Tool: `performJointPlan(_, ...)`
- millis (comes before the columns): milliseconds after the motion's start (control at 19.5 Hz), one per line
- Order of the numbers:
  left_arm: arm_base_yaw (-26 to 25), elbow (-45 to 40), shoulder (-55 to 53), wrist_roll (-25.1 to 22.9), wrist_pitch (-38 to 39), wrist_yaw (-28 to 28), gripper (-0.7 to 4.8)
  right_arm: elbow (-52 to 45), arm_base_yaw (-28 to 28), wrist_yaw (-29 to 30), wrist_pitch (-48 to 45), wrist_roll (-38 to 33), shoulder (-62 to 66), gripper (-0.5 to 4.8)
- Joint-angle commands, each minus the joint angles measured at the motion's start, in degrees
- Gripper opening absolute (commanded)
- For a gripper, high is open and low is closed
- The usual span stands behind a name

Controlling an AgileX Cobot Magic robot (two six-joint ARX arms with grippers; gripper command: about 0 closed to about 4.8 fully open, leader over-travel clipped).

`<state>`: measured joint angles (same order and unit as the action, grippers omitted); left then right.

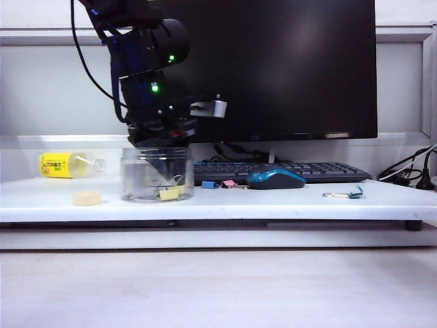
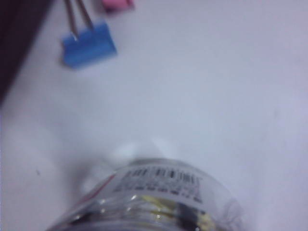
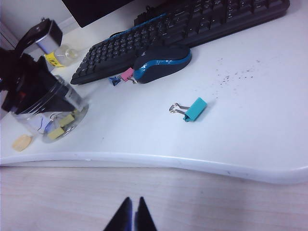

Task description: Take the clips out of the round transparent plastic box and place them on the table.

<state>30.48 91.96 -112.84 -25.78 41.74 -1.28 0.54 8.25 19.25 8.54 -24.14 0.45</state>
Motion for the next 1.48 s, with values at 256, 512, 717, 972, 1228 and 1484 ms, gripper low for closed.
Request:
performJointPlan(256, 0.0, -0.7, -2.4, 4.3, -1.6, 1.6, 2.15, 0.0, 0.0, -1.0, 0.2, 0.2, 0.0, 0.22)
performJointPlan(512, -0.3, -0.7, -2.4, 7.6, -0.6, 5.2, 2.17, 0.0, 0.0, -1.5, 0.2, 0.2, 0.0, 0.22)
performJointPlan(717, -0.4, 2.4, -2.4, 9.5, 3.4, 5.1, 2.84, 0.0, 0.0, -1.5, 0.2, 0.2, 0.0, 0.22)
performJointPlan(972, -0.3, 8.4, -2.4, 10.6, 10.3, 2.1, 2.83, 0.0, 0.0, -1.5, 0.2, 0.2, 0.0, 0.22)
performJointPlan(1228, -0.3, 8.4, -3.2, 13.2, 10.6, 1.1, 2.81, 0.0, 0.0, -1.5, 0.2, 0.2, 0.0, 0.22)
performJointPlan(1484, -0.3, 8.4, -6.0, 15.3, 11.3, -0.6, 2.77, 0.0, 0.0, -1.5, 0.2, 0.2, 0.0, 0.22)
